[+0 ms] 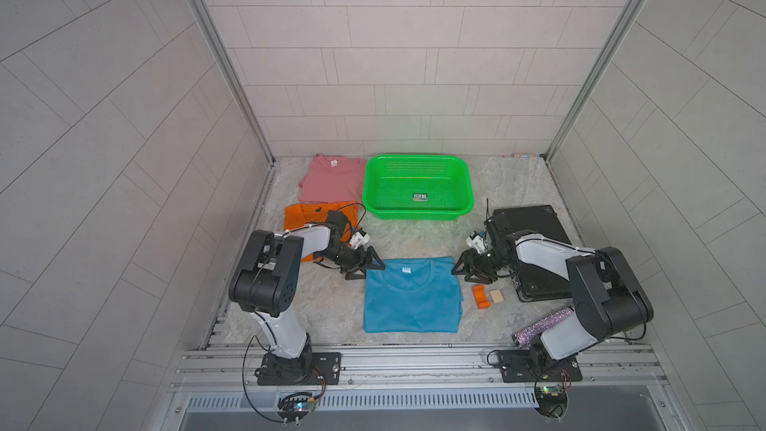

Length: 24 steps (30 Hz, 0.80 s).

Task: Put the folded t-shirts into the basket
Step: Pick up the T-shirt from the center of the board.

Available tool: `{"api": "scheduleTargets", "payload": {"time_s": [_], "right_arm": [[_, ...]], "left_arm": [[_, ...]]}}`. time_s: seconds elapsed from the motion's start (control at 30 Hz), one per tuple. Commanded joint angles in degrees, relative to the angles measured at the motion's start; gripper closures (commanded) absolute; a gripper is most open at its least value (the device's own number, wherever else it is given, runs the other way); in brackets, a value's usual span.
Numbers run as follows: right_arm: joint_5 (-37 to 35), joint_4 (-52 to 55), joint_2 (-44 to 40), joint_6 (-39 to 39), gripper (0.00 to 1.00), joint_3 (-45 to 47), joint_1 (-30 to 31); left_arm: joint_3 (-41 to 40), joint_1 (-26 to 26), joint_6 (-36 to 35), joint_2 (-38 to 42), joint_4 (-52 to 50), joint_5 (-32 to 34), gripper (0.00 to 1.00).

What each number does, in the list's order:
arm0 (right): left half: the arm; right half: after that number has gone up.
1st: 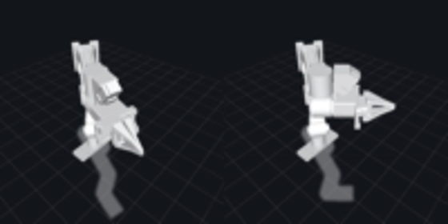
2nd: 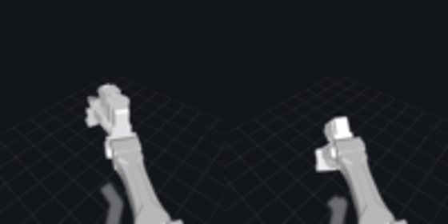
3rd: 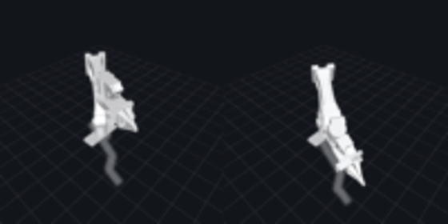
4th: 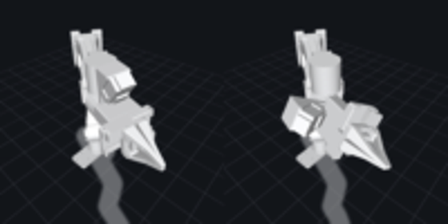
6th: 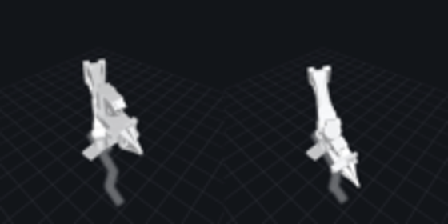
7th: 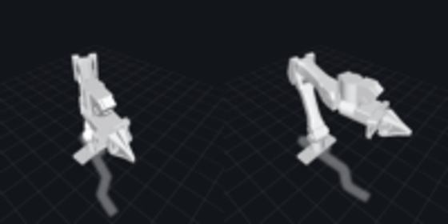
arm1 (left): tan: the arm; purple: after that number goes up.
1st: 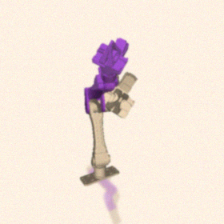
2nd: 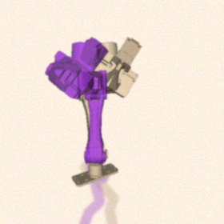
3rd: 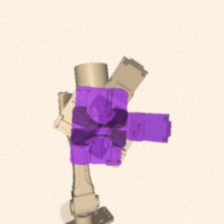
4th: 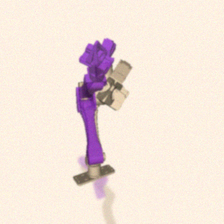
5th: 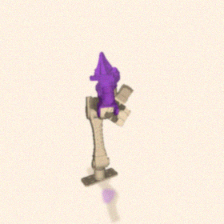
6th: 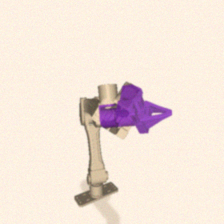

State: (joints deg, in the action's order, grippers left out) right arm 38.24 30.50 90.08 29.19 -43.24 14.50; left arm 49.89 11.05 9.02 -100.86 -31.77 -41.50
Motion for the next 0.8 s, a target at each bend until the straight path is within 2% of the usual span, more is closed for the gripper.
{"api": "scheduleTargets", "payload": {"time_s": [0.0,0.13,0.23,0.27,0.33,0.4,0.53,0.63,0.77], "right_arm": [[-1.2,-3.3,2.9,0.7,0.39,0.4,-0.1],[0.9,-4.3,5.2,0.5,0.4,0.1,0.3],[0.7,-4.5,5.1,0.5,0.4,0.1,0.4],[0.7,-4.6,5.0,0.5,0.45,0.1,0.4],[1.0,-4.6,5.2,0.0,0.59,0.1,0.4],[1.0,-4.2,5.7,-0.6,0.74,-0.1,0.4],[1.1,-4.2,5.8,-1.7,0.86,-0.3,0.4],[1.5,-4.6,5.3,-2.2,0.99,-0.4,0.4],[3.2,-5.4,3.8,-2.3,1.0,-0.4,0.4]], "left_arm": [[-1.5,0.7,1.2,-2.3,0.8,6.6,0.36],[-0.9,1.4,1.4,-3.3,0.5,7.1,0.5],[-0.6,1.6,1.6,-3.8,0.3,7.7,0.53],[-0.5,1.6,1.9,-3.8,0.3,8.2,0.55],[0.0,1.5,2.8,-4.4,0.1,9.8,0.66],[0.4,1.6,2.9,-5.1,-0.1,10.2,0.69],[0.8,1.6,2.8,-5.5,-0.1,10.0,0.81],[1.1,1.6,2.4,-6.6,-0.3,8.9,0.85],[1.9,1.8,1.3,-7.6,-1.0,7.6,1.0]]}}
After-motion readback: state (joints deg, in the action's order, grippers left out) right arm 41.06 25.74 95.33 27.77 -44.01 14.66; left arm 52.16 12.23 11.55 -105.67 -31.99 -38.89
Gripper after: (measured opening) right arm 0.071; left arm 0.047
